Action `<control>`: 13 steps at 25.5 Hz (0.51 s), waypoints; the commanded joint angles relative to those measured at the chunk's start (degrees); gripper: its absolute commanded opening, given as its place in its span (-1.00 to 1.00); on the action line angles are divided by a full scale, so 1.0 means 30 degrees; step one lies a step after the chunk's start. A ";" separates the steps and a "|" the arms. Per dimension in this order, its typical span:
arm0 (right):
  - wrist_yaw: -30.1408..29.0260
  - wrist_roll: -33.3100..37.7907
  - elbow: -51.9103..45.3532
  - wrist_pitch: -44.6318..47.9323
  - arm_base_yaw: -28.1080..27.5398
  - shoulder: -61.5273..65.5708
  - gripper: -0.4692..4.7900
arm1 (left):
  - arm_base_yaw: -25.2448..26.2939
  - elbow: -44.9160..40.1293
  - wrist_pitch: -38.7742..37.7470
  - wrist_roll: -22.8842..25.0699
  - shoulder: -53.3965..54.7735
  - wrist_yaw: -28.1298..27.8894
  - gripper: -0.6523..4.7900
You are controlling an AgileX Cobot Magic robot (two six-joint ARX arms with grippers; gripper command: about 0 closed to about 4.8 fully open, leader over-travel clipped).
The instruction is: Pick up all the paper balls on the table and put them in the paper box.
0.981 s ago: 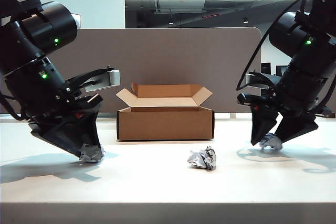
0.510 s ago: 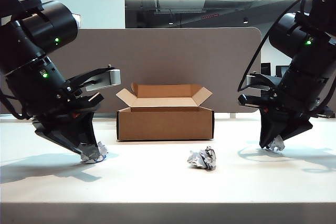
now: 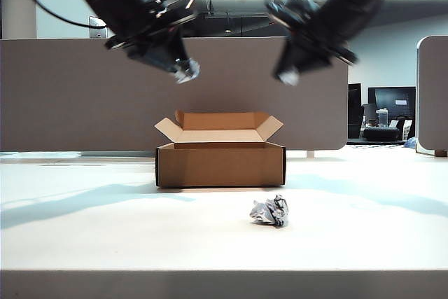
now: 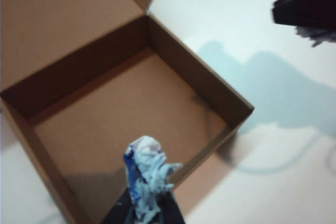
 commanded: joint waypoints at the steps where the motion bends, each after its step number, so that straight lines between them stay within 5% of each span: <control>1: -0.0678 0.0240 0.2193 0.0080 0.0437 0.1362 -0.66 | -0.0015 0.2040 -0.0313 -0.0335 0.1639 0.0000 -0.60; 5: -0.0459 0.0306 0.4204 0.0022 0.0750 0.3271 -0.64 | -0.0015 0.4065 -0.1472 -0.0452 0.3213 -0.1377 -0.50; 10: -0.0408 0.0306 0.4459 0.0168 0.0750 0.4335 0.03 | 0.0007 0.4758 -0.1909 -0.0226 0.3694 -0.1909 -0.31; 13: -0.0379 0.0299 0.4466 0.0277 0.0707 0.4350 0.04 | 0.0117 0.4816 -0.1872 -0.0168 0.3687 -0.2076 -0.31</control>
